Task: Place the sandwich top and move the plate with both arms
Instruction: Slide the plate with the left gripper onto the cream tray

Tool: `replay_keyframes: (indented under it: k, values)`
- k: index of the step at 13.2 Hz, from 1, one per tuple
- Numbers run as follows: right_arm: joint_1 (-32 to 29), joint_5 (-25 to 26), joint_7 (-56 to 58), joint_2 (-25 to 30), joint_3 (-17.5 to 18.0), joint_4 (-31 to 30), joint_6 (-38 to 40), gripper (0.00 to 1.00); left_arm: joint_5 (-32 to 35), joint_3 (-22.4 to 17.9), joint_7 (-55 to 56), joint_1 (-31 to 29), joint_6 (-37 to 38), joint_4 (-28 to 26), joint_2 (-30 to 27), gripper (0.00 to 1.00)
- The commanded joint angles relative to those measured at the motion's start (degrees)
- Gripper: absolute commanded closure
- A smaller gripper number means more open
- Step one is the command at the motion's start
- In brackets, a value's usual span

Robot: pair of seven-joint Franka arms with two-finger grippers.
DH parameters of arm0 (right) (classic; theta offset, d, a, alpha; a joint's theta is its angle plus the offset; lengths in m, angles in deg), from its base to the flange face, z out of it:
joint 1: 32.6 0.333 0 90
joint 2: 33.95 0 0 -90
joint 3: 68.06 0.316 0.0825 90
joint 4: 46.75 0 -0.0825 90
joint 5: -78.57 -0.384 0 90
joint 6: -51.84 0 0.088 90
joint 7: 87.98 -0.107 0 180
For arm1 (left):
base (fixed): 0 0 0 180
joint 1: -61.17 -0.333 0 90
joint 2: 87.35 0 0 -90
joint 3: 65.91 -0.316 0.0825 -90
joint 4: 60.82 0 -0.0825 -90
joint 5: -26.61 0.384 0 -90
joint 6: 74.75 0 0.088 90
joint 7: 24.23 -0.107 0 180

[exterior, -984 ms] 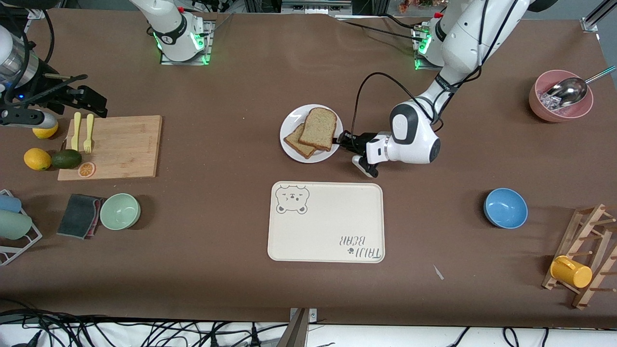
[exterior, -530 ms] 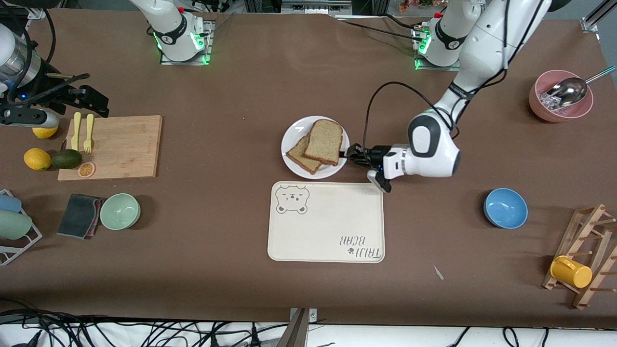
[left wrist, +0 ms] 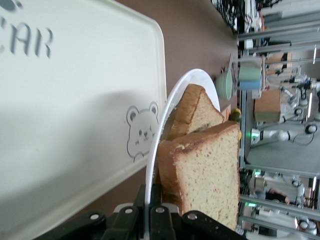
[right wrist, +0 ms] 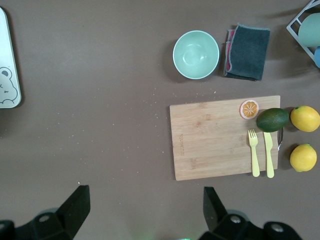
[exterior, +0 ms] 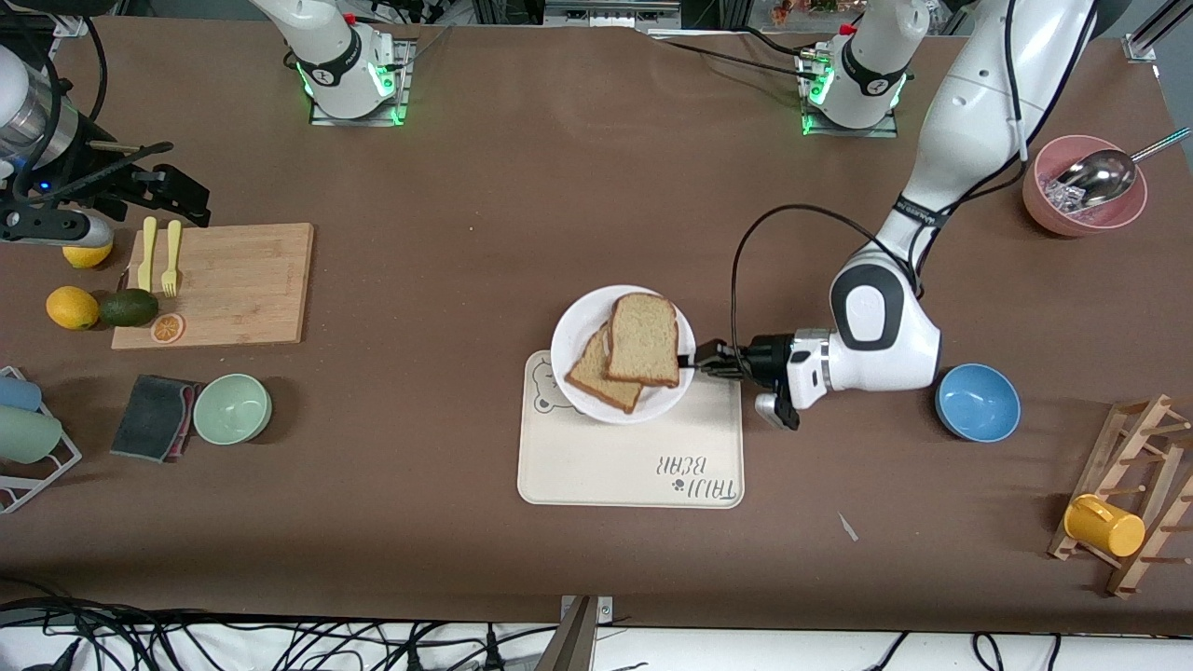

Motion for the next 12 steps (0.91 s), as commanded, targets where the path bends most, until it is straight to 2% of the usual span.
replay_keyframes:
  k: [1, 3, 5, 12]
  values:
    - [-0.08, -0.23, 0.71, 0.74, -0.04, 0.13, 0.64, 0.00, -2.03, -0.72, 2.80, 0.48, 1.13, 10.42, 7.94, 1.00]
    - [-0.08, -0.23, 0.71, 0.66, -0.04, 0.13, 0.73, 0.00, -2.11, -0.89, 2.80, 1.00, -1.40, 15.26, 12.25, 1.00]
    - [-0.08, -0.23, 0.71, 0.66, -0.04, 0.13, 0.64, 0.00, -2.11, -0.89, 2.98, 1.27, -3.08, 17.82, 14.64, 1.00]
    - [0.01, -0.23, 0.54, 0.57, -0.04, 0.13, 0.55, 0.00, -1.68, -1.25, 2.19, 3.64, -6.69, 18.80, 17.55, 1.00]
